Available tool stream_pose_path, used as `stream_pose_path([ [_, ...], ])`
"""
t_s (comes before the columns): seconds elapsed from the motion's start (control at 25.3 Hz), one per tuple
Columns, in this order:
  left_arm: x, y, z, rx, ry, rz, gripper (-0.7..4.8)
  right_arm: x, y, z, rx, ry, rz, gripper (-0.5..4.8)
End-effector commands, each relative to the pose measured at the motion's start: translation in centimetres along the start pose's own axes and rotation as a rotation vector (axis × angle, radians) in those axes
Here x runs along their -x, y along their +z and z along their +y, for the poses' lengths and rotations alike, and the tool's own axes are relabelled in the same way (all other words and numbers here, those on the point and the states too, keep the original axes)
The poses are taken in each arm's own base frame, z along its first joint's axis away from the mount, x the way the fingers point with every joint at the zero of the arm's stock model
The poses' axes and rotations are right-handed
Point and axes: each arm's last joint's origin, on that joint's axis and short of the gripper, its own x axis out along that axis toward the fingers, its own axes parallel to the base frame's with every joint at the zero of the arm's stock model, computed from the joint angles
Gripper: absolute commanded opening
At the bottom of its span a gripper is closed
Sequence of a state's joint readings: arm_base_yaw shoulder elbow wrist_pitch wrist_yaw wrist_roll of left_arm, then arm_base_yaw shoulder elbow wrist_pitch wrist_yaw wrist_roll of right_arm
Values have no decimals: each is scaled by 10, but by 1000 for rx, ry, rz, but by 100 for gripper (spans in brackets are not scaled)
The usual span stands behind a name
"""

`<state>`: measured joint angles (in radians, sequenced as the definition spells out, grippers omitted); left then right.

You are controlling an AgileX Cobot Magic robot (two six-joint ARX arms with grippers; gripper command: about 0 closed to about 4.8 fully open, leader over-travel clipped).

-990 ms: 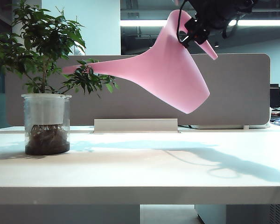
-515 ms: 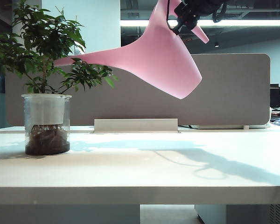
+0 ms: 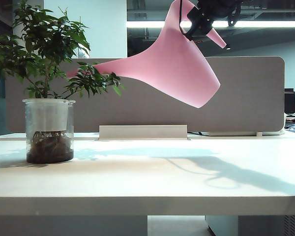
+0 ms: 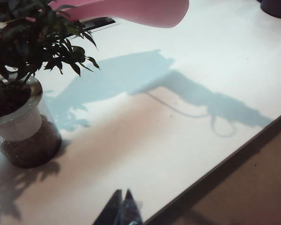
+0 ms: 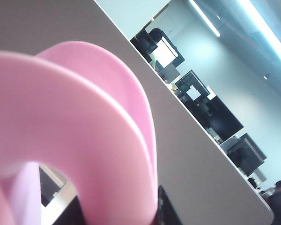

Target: Pick up the watering can from the table, water the potted plant, and put the can back.

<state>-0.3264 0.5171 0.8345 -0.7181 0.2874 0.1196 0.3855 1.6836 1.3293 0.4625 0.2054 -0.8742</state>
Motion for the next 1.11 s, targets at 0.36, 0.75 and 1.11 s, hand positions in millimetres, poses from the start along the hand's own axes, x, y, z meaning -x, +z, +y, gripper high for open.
stream_pose_path([
  [0.36, 1, 1, 0, -7, -2, -12, 3, 4, 14, -13, 51, -83, -71, -5],
  [0.75, 1, 1, 0, -7, -2, -12, 3, 4, 16, -12, 99, -84, -76, -5],
  [1.11, 1, 1, 0, -7, -2, -12, 3, 4, 18, -14, 101, -98, -87, -5],
])
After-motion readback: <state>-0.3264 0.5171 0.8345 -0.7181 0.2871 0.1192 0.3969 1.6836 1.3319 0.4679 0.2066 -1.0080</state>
